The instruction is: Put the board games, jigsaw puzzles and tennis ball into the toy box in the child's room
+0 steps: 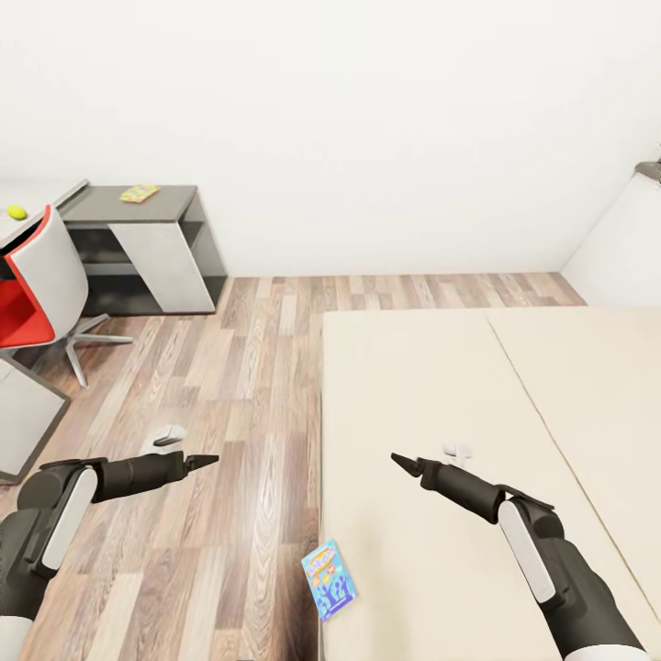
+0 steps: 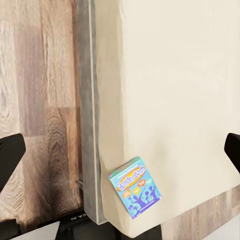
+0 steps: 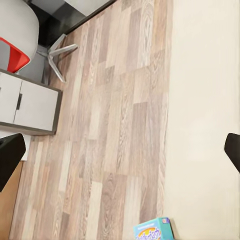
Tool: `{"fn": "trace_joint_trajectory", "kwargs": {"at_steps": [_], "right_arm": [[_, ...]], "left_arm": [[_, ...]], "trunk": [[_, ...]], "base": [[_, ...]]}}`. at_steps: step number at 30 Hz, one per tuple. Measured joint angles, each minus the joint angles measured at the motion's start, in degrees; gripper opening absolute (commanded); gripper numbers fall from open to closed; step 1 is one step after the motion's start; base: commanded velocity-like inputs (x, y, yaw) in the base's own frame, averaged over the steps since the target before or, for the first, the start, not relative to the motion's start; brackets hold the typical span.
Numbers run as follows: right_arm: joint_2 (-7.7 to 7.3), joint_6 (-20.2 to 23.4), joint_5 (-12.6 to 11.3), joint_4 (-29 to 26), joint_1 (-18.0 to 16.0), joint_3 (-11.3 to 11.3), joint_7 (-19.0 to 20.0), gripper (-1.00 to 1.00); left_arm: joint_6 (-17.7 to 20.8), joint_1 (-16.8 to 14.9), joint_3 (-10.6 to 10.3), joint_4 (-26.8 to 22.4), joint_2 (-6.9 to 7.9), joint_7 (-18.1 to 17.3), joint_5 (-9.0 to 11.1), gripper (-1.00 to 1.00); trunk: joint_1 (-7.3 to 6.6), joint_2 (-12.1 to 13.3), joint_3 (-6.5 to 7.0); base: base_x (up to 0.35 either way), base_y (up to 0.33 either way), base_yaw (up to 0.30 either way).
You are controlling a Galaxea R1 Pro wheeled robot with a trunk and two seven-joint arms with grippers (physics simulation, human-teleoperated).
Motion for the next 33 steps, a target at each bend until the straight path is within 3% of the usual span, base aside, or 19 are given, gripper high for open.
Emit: {"fn": "trace_joint_trajectory", "kwargs": {"at_steps": [10, 33], "right_arm": [[-0.06, -0.03, 0.01, 0.07, 0.0, 0.05, -2.66, 1.0], [-0.23, -0.51, 0.1, 0.42, 0.0, 0.11, -3.12, 1.0]], "left_arm": [[-0.01, 0.0, -0.03, 0.08, -0.73, 1.27, 0.0, 1.0], [-0.01, 0.01, -0.02, 0.08, -0.8, 1.91, -0.04, 1.0]], "trunk": [[0.0, 0.0, 0.95], [0.0, 0.0, 3.14]], "base": [[0.0, 0.0, 0.0], [0.0, 0.0, 0.024]]}}
